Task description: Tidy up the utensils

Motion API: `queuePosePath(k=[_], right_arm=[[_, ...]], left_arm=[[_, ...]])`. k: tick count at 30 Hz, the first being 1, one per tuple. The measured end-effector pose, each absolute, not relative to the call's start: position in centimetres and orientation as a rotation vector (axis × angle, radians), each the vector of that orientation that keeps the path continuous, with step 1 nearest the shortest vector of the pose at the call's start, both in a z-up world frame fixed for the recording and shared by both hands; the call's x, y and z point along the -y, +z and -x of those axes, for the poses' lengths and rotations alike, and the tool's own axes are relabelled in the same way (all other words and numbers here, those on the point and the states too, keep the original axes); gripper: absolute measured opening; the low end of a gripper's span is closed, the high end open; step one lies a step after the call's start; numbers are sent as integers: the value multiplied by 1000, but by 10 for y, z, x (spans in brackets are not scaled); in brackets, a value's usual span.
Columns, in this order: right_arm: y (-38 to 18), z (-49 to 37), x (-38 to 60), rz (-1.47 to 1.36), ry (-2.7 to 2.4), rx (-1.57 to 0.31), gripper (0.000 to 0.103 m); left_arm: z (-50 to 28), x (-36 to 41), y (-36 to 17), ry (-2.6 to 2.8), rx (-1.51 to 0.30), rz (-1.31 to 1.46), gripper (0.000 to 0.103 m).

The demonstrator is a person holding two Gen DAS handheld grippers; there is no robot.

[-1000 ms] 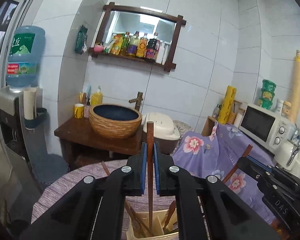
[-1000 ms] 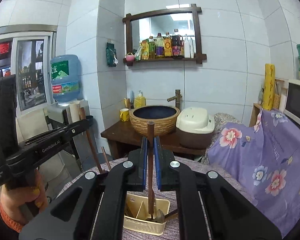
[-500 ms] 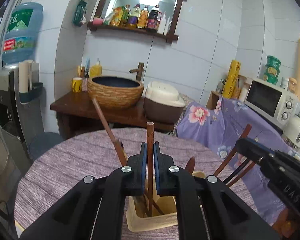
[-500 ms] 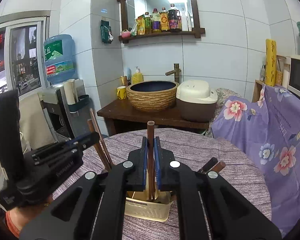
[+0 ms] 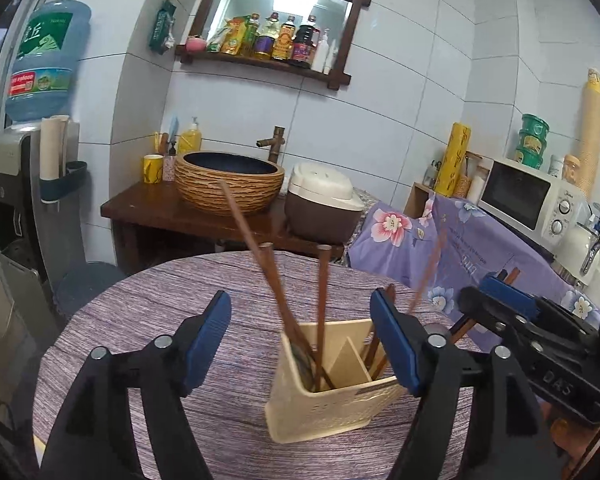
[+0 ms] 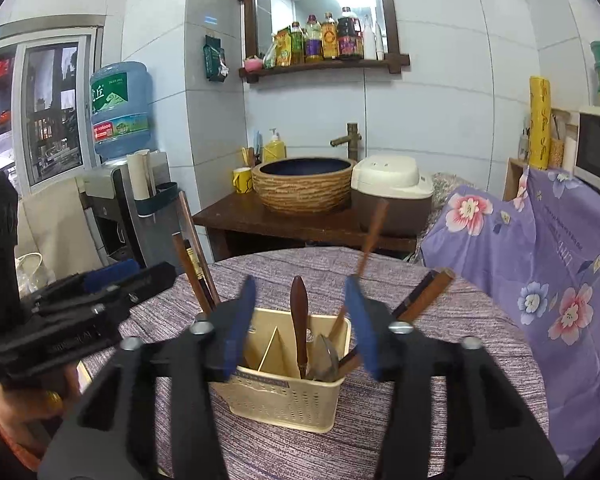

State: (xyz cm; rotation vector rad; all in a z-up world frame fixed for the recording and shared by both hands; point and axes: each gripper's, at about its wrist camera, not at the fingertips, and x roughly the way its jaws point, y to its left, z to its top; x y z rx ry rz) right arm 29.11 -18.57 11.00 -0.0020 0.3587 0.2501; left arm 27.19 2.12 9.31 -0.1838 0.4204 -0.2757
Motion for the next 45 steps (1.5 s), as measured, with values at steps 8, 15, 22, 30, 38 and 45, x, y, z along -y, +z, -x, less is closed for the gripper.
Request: queuePosePath(k=[8,15,22,30,38,45], right_arm=[[96,-250,186,1,288,-328,63],[81,-225,179,4,332,-351,70],[71,-217,175,28,331,-358,70],[69,-218,179,-5,329,-361,71],[62,-189,192,-14,268,-331,85],[47,-143,215,-60,208,-312,97]], left_arm=[[-320,-81,87,-91,-475,288,79],[-395,-82,76,-55,-552,214,69],[-395,-87,85,-297,-414,305,70],[-365,-51,104,-437,-362,188,73],[-289,-53,106,-375,-357,239,96],[-199,-37,67,-313,-431,163,98]])
